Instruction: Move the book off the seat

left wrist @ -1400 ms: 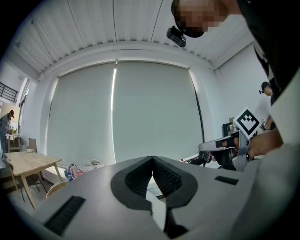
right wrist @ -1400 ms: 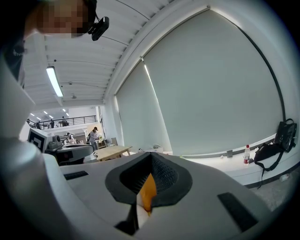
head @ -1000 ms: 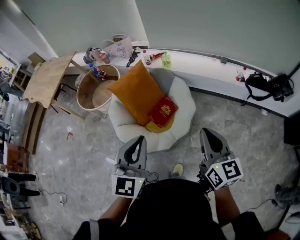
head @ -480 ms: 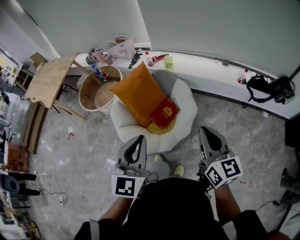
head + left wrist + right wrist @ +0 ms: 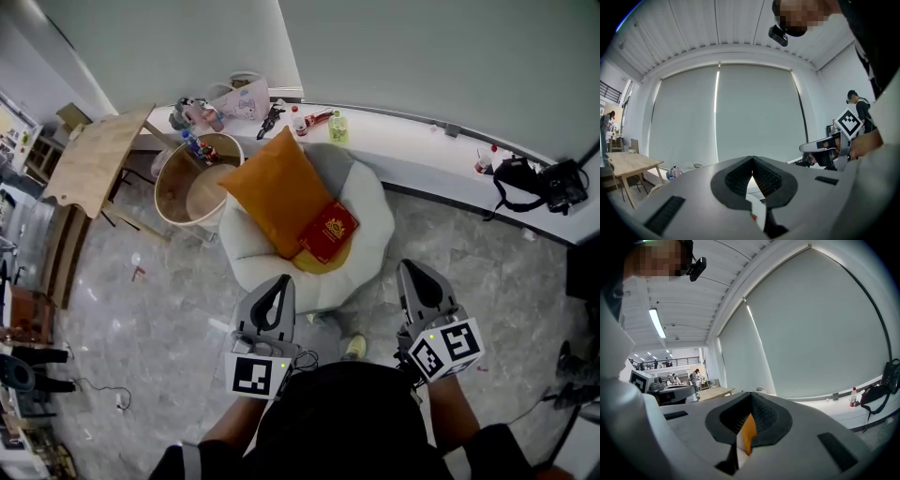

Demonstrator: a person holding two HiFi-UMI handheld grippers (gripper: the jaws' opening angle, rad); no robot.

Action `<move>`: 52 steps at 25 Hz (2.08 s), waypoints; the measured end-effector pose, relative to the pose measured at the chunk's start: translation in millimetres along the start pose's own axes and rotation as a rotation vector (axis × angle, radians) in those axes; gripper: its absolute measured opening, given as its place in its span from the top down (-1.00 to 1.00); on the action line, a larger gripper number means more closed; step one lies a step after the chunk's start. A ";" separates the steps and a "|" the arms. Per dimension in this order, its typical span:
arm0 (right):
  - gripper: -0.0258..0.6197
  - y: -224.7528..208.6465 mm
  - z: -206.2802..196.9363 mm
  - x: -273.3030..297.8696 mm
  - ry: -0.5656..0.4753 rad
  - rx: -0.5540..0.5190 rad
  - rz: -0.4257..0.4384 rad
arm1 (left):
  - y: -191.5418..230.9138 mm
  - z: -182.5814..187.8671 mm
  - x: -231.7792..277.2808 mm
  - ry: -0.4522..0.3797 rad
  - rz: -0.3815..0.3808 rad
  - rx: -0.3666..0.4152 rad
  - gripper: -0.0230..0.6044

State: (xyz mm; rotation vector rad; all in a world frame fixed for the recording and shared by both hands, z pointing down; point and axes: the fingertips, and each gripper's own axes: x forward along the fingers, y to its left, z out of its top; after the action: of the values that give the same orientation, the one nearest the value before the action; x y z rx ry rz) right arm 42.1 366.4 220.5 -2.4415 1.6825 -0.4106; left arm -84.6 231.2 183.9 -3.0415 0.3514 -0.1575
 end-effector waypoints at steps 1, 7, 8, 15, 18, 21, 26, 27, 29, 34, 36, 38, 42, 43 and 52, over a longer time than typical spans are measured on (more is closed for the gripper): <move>0.90 -0.9 0.0 2.7 0.004 0.002 -0.004 | 2.5 -0.5 3.1 0.009 -0.003 0.001 0.89; 0.90 -6.3 1.9 27.5 0.022 0.003 -0.025 | 20.1 -8.2 22.5 0.018 -0.021 -0.026 0.89; 0.90 -5.9 1.5 31.9 0.025 0.003 -0.026 | 23.5 -9.8 25.1 0.021 -0.023 -0.029 0.89; 0.90 -4.7 1.4 68.9 0.041 -0.001 -0.028 | 52.7 -15.1 46.5 0.024 -0.023 -0.049 0.89; 0.90 -2.5 2.1 86.4 0.049 -0.004 -0.024 | 68.5 -16.9 54.9 0.021 -0.018 -0.054 0.89; 0.90 -2.7 3.7 103.3 0.055 -0.006 -0.023 | 82.8 -19.2 65.7 0.019 -0.019 -0.053 0.89; 0.90 -4.0 5.8 130.2 0.062 -0.007 -0.024 | 102.9 -22.5 81.4 0.026 -0.021 -0.061 0.89; 0.90 -3.7 5.8 135.0 0.064 -0.008 -0.023 | 106.7 -23.3 84.2 0.027 -0.021 -0.062 0.89; 0.90 -3.4 5.5 144.2 0.067 -0.009 -0.024 | 115.4 -23.6 89.8 0.029 -0.022 -0.054 0.89; 0.90 -2.7 5.5 162.8 0.077 -0.016 -0.029 | 131.2 -29.1 98.7 0.026 -0.022 -0.071 0.89; 0.90 -0.9 5.5 169.1 0.082 -0.019 -0.029 | 138.1 -30.5 101.2 0.022 -0.019 -0.077 0.89; 0.90 1.9 6.2 175.2 0.087 -0.026 -0.029 | 145.5 -30.6 102.8 0.015 -0.015 -0.081 0.89; 0.90 9.9 11.2 185.9 0.090 -0.049 -0.029 | 157.5 -26.8 102.2 0.002 -0.014 -0.086 0.89; 0.90 11.6 12.4 188.3 0.090 -0.056 -0.028 | 160.1 -25.8 101.9 -0.004 -0.014 -0.087 0.89; 0.90 20.1 15.7 216.1 0.089 -0.084 -0.018 | 191.4 -28.3 108.0 -0.020 0.000 -0.084 0.89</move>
State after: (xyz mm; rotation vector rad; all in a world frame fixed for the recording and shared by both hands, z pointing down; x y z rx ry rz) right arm 101.2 157.3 230.3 -2.5346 1.7479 -0.4666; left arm -25.8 18.6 205.4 -3.1236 0.3656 -0.1154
